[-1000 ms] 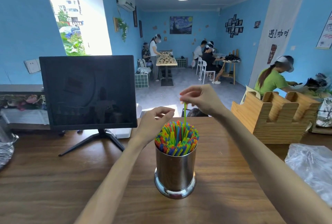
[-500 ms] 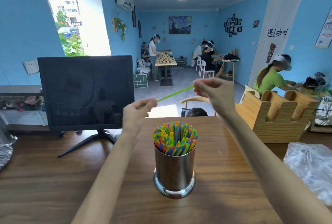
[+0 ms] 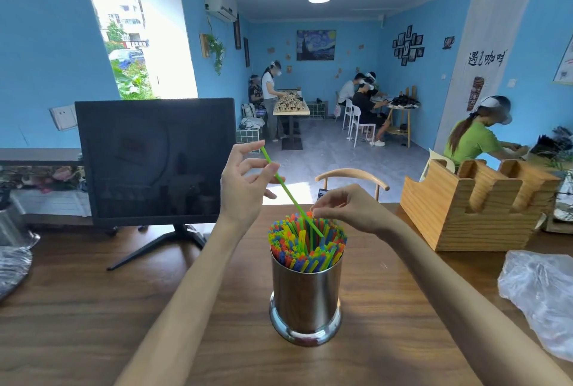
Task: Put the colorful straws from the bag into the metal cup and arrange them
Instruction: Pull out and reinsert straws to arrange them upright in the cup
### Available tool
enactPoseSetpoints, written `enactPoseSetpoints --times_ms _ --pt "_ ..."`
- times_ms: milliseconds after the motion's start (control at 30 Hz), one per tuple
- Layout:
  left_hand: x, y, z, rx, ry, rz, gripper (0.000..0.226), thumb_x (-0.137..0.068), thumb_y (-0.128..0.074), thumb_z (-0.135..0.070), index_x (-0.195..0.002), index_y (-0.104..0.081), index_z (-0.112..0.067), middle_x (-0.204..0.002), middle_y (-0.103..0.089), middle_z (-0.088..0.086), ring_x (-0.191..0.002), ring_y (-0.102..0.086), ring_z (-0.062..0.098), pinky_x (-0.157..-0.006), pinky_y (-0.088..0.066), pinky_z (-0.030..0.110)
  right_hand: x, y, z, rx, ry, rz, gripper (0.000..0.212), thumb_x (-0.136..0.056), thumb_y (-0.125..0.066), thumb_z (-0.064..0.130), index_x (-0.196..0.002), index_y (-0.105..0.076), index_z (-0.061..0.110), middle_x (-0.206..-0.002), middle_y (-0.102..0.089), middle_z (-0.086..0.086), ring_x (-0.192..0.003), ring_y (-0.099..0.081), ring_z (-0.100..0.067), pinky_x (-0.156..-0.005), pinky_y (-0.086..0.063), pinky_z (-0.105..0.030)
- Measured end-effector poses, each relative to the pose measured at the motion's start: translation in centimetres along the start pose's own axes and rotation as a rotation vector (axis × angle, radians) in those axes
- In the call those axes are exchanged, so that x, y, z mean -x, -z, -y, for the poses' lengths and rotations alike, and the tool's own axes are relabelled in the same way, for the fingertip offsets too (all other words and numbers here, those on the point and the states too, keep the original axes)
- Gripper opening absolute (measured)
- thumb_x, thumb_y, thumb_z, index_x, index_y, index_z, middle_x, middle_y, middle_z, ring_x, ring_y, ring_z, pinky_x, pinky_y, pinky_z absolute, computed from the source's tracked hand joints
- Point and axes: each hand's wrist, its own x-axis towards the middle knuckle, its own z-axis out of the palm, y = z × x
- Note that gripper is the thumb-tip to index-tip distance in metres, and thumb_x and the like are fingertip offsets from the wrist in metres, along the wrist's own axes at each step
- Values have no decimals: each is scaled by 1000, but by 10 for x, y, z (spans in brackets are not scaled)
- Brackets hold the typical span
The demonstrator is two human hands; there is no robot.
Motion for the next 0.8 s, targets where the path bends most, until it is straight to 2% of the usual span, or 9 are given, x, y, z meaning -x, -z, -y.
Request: enactPoseSetpoints --times_ms 100,200,267,367,433,500,633,733,800 --pt "4 -5 -1 40 -8 -17 36 -94 -74 -10 -116 -55 -31 -98 -70 21 -75 -77 29 -52 -58 30 -2 -5 -5 -42 -43 -19 11 -94 -74 25 -93 -80 16 -89 -80 2 -88 -73 -7 -78 -52 -15" --pt "2 -5 -4 81 -72 -120 36 -95 -72 -12 -119 -56 -33 -99 -70 18 -77 -76 29 -54 -58 29 -2 -7 -11 -41 -78 14 14 -96 -72 30 -95 -80 19 -92 -80 3 -91 -72 -6 -86 -53 -25" --pt "1 -5 -4 27 -113 -95 38 -95 -73 -14 -117 -60 -42 -95 -71 4 -75 -76 26 -53 -56 27 -1 -7 -12 -40 -77 13 15 -97 -70 32 -95 -80 21 -93 -80 3 -94 -72 -7 -93 -54 -33" --pt "7 -10 9 -205 -50 169 35 -90 -78 -23 -108 -65 -50 -90 -72 -13 -76 -75 12 -62 -56 24 -1 -7 -10 -32 -69 12 15 -97 -70 33 -95 -80 22 -93 -80 3 -94 -73 -8 -94 -54 -37" --pt "15 -13 24 -433 30 409 12 -85 -77 -40 -93 -73 -48 -93 -73 -23 -88 -69 -1 -76 -51 17 -1 -7 -10 -33 -58 9 17 -97 -69 33 -94 -80 20 -93 -79 2 -93 -73 -9 -89 -54 -34" --pt "22 -11 37 -576 60 505 12 -81 -72 -53 -80 -79 -44 -95 -73 -28 -96 -64 -7 -81 -48 18 -1 -7 -10 -21 -46 3 19 -98 -69 35 -92 -80 20 -92 -79 2 -92 -73 -9 -86 -53 -30" --pt "17 -2 54 -591 111 153 12 -93 -69 -43 -81 -72 -43 -82 -69 -26 -84 -63 -6 -67 -44 9 0 -8 -11 -5 -56 -24 16 -98 -67 34 -94 -78 22 -90 -79 5 -93 -74 -8 -93 -56 -32" --pt "14 3 60 -620 342 272 15 -93 -70 -46 -95 -77 -32 -88 -69 -20 -87 -65 0 -71 -50 19 0 -10 -11 3 -53 -30 15 -98 -67 31 -94 -79 23 -89 -79 6 -91 -74 -8 -89 -56 -29" --pt "13 3 61 -561 461 318 14 -92 -73 -44 -86 -78 -32 -85 -72 -16 -88 -70 7 -72 -56 24 0 -12 -10 8 -52 -27 14 -98 -68 31 -93 -79 23 -89 -79 6 -89 -73 -7 -86 -55 -26"
